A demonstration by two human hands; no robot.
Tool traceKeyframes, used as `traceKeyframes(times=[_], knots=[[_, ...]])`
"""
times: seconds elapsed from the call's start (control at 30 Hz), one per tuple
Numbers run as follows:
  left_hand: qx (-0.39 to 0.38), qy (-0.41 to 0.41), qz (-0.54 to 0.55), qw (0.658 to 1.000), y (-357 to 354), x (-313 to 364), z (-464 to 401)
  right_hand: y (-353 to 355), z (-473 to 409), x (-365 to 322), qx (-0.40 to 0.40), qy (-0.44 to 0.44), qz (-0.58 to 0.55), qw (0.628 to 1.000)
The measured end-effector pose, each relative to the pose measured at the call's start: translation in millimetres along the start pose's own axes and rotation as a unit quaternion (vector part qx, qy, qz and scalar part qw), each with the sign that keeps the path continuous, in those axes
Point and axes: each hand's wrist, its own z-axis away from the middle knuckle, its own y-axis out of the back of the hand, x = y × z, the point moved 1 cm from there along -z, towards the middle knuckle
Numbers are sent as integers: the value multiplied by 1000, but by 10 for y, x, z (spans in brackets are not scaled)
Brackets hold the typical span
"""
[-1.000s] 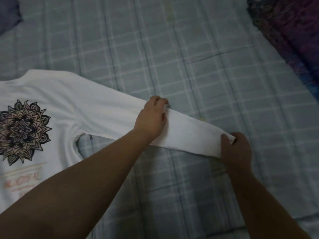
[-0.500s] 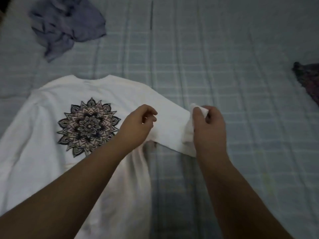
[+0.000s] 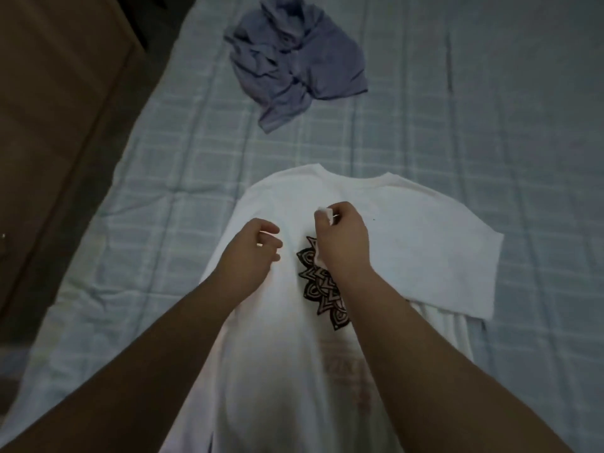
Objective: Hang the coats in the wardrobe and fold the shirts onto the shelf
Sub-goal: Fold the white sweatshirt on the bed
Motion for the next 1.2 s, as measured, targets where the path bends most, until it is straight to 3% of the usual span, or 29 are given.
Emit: traceKeyframes(times=[0.27, 0.4, 0.53, 0.63, 0.8, 1.03, 1.13, 1.2], knots=[[18, 36, 29, 999, 601, -819, -113, -944, -186, 143, -105, -48, 58, 992], [29, 57, 16, 998, 733, -1111, -24, -1010, 7, 228, -102, -36, 1, 994], [83, 14, -124, 989, 940, -1255, 244, -947, 426, 246, -49, 52, 6, 997], [100, 22, -178, 979, 1161, -1390, 526, -994, 873, 325, -114, 125, 67, 983], [-41, 139, -257, 955, 1374, -1821, 1009, -1271, 1430, 470, -241, 294, 192, 905], [-213, 178, -289, 916, 1508, -2227, 1557, -1647, 1922, 384, -266, 419, 409, 766], [-216, 191, -258, 922, 1572, -2399, 1814, -1702, 2110, 448, -297, 457, 425, 723], [-174, 194, -214, 942, 1659, -2454, 1957, -1714, 2190, 455, -306, 473, 404, 721]])
